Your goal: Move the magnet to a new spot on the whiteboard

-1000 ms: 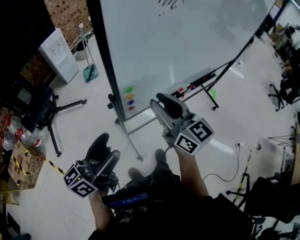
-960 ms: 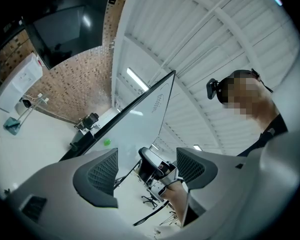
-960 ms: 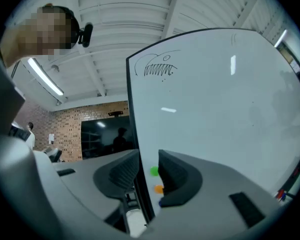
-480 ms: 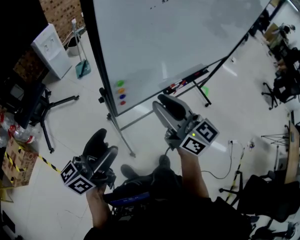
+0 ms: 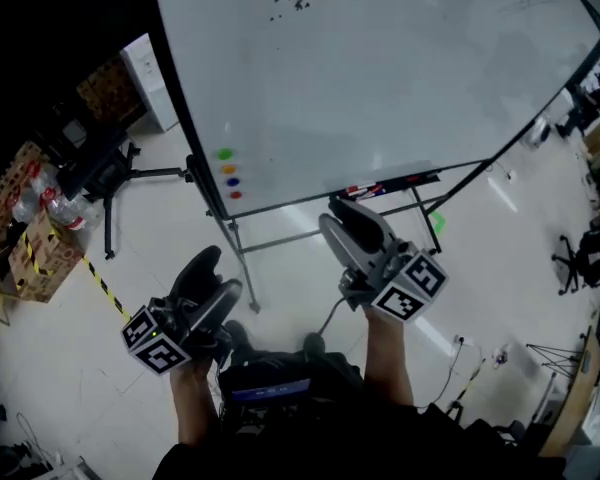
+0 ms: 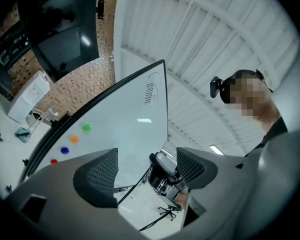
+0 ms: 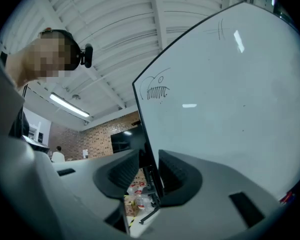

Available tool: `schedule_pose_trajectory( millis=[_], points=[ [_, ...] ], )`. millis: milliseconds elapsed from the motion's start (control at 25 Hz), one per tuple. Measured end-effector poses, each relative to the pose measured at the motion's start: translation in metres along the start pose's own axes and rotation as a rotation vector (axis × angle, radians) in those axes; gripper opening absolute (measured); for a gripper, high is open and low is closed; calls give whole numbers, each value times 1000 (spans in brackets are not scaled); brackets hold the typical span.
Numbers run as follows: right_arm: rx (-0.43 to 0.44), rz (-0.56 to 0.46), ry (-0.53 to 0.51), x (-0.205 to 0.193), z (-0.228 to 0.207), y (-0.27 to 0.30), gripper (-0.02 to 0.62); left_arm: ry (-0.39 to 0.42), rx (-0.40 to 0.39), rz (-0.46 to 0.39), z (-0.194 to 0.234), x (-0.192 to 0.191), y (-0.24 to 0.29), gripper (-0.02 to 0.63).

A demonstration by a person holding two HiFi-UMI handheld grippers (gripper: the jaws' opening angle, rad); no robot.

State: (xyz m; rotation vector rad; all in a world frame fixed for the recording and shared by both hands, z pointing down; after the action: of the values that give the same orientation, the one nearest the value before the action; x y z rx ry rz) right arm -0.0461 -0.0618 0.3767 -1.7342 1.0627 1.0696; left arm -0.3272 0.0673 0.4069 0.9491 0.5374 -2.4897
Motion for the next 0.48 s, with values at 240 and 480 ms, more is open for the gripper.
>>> schedule_pose_trajectory(
  millis=[240, 480],
  points=[
    [118, -6, 36, 10, -22, -52, 149, 29, 84, -45, -43, -51, 17, 359],
    [251, -9, 94, 6, -7, -56, 149, 72, 167, -97, -84, -65, -6, 360]
  ],
)
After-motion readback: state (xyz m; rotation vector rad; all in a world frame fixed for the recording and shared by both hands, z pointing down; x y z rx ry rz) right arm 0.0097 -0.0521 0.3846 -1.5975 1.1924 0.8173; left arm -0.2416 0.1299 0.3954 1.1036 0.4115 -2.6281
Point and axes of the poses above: the fingertips, and each gripper's own axes: y forward along the fingers, z to its left, x out of its top, the point moved 10 cm from there along -y, backward along the fingers, and after that the axes turned 7 degrees about x, right-handed, at the moved point
